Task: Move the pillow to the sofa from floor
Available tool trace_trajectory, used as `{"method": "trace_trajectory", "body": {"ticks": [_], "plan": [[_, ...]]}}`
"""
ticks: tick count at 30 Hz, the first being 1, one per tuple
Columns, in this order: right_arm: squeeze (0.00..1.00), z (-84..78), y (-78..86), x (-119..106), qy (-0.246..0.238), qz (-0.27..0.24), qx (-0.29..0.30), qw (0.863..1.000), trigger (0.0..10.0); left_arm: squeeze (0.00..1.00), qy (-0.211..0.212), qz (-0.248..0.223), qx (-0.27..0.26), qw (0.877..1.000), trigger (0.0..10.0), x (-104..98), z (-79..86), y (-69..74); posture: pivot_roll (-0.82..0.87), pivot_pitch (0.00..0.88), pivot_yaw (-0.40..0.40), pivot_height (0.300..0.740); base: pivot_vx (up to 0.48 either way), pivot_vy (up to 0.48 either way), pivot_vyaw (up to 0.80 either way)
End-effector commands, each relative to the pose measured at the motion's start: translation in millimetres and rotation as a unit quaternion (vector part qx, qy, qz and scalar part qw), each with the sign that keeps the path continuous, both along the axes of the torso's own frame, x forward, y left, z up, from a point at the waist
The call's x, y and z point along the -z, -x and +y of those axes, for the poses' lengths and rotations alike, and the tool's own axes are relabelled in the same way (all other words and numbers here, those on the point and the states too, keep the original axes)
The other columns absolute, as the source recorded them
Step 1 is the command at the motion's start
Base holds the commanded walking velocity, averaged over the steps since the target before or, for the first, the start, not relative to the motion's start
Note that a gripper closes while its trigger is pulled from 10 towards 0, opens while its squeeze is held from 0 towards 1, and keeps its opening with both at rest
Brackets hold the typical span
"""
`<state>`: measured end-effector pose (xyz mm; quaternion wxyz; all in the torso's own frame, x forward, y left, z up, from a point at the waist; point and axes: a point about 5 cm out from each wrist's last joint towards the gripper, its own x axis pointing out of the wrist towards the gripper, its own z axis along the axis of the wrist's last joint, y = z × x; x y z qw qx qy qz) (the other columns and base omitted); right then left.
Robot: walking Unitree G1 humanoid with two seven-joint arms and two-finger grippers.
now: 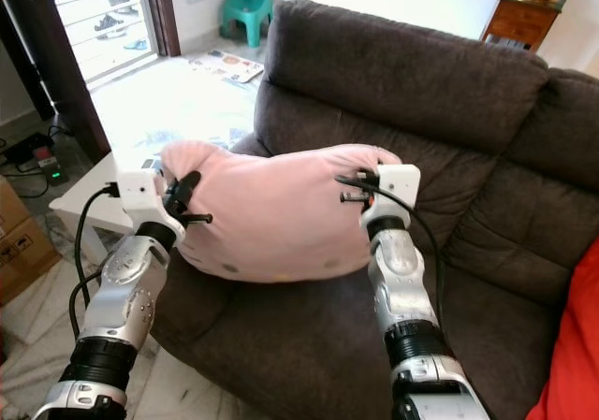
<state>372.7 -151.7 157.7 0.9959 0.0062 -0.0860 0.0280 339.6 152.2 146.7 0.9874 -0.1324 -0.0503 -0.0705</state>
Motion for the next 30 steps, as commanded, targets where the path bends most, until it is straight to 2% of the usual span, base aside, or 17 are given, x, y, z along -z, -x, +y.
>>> {"method": "trace_trajectory", "body": {"ticks": [1,2,4,5,6,8,11,12,15,19,25,27,30], "plan": [[0.00,4.8,-9.8,-19.7,0.006,-0.016,-0.007,1.000,10.0,0.00,0.009,-0.018,0.032,0.999,10.0,-12.4,-10.6,-1.7,0.15,0.000,-0.104,0.740,0.000,0.000,0.00],[0.00,4.8,-9.8,-19.7,0.006,-0.016,-0.007,1.000,10.0,0.00,0.009,-0.018,0.032,0.999,10.0,-12.4,-10.6,-1.7,0.15,0.000,-0.104,0.740,0.000,0.000,0.00],[0.00,18.0,-16.9,-26.1,0.016,-0.008,-0.027,0.999,10.0,0.00,0.023,-0.016,0.043,0.999,10.0,-12.5,-14.2,-0.8,0.15,0.000,-0.110,0.740,0.000,0.000,0.00],[0.00,18.0,-16.9,-26.1,0.016,-0.008,-0.027,0.999,10.0,0.00,0.023,-0.016,0.043,0.999,10.0,-12.5,-14.2,-0.8,0.15,0.000,-0.110,0.740,0.000,0.000,0.00],[0.00,28.4,-20.4,-27.5,0.027,0.005,-0.045,0.999,10.0,0.00,0.027,-0.016,0.047,0.998,10.0,-13.1,-15.8,-0.5,0.15,0.000,-0.114,0.740,0.000,0.000,0.00],[0.00,51.6,-26.4,-26.1,0.085,0.043,-0.080,0.992,10.0,0.00,0.044,-0.021,0.059,0.997,10.0,-19.1,-20.3,0.0,0.16,0.000,-0.121,0.740,0.000,0.000,0.00],[0.00,57.7,-27.0,-21.6,0.092,0.065,-0.093,0.989,10.0,0.00,0.061,-0.026,0.065,0.996,10.0,-23.7,-22.0,0.4,0.16,0.000,-0.128,0.740,0.000,0.000,0.00],[0.00,63.0,-26.2,-14.0,0.106,0.091,-0.107,0.984,10.0,0.00,0.076,-0.035,0.075,0.994,10.0,-30.8,-25.3,1.6,0.16,0.000,-0.130,0.740,0.000,0.000,0.00],[0.00,65.7,-25.7,-9.8,0.113,0.106,-0.116,0.981,10.0,0.00,0.081,-0.040,0.088,0.992,10.0,-34.7,-29.1,3.2,0.16,0.000,-0.135,0.740,0.000,0.000,0.00],[0.00,61.1,-26.3,0.1,0.125,0.145,-0.104,0.976,10.0,0.00,0.098,-0.040,0.115,0.988,10.0,-37.0,-38.1,7.5,0.16,0.000,-0.140,0.740,0.000,0.000,0.00],[0.00,45.8,-26.1,10.0,0.133,0.174,-0.064,0.974,10.0,0.00,0.101,-0.029,0.109,0.988,10.0,-32.1,-37.7,9.8,0.16,0.000,-0.138,0.740,0.000,0.000,0.00],[0.00,32.8,-25.8,14.5,0.127,0.186,-0.032,0.974,10.0,0.00,0.102,-0.026,0.089,0.990,10.0,-31.1,-32.3,8.7,0.16,0.000,-0.139,0.740,0.000,0.000,0.00],[0.00,29.1,-26.5,13.2,0.121,0.184,-0.020,0.975,10.0,0.00,0.111,-0.029,0.077,0.990,10.0,-31.8,-29.3,7.6,0.16,0.000,-0.139,0.740,0.000,0.000,0.00]]}}
